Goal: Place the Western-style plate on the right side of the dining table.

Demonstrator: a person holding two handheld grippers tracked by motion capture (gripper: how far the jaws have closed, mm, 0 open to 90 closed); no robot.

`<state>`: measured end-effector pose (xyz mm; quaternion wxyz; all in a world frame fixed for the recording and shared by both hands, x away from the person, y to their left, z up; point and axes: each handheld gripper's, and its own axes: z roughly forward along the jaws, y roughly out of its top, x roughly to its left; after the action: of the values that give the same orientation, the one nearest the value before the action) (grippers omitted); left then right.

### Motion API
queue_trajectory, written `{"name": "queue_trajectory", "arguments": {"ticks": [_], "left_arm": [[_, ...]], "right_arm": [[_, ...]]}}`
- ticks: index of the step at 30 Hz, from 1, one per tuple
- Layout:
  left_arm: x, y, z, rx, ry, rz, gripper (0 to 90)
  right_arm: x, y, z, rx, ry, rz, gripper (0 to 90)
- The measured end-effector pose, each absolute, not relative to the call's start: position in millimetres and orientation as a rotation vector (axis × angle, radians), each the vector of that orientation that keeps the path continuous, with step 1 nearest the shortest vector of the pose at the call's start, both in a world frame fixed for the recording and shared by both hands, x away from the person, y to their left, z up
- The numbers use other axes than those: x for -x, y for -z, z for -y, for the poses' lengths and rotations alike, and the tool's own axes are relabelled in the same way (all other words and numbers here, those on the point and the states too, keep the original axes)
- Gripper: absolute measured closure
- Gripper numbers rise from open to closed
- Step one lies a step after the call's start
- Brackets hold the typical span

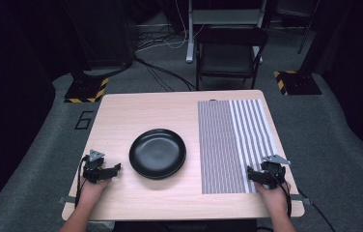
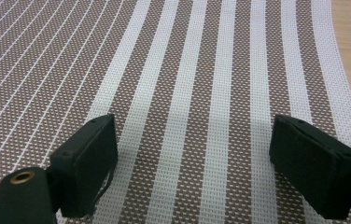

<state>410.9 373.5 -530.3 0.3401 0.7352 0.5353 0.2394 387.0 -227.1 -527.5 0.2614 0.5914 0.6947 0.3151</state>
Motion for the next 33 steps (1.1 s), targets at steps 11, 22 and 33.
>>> {"name": "queue_trajectory", "arguments": {"ticks": [11,22,33], "left_arm": [[-410.2,529.5,-373.9,-1.923,-0.616,-1.391,20.7],[-408.5,529.0,-374.7,-1.91,-0.622,-1.39,28.4],[-408.4,529.3,-374.5,-1.904,-0.628,-1.38,32.3]], "right_arm": [[-386.9,527.5,227.2,-1.595,-0.851,-1.886,14.5],[-385.6,527.1,226.8,-1.599,-0.853,-1.881,16.6],[-384.6,525.2,226.6,-1.584,-0.859,-1.894,28.4]]}}
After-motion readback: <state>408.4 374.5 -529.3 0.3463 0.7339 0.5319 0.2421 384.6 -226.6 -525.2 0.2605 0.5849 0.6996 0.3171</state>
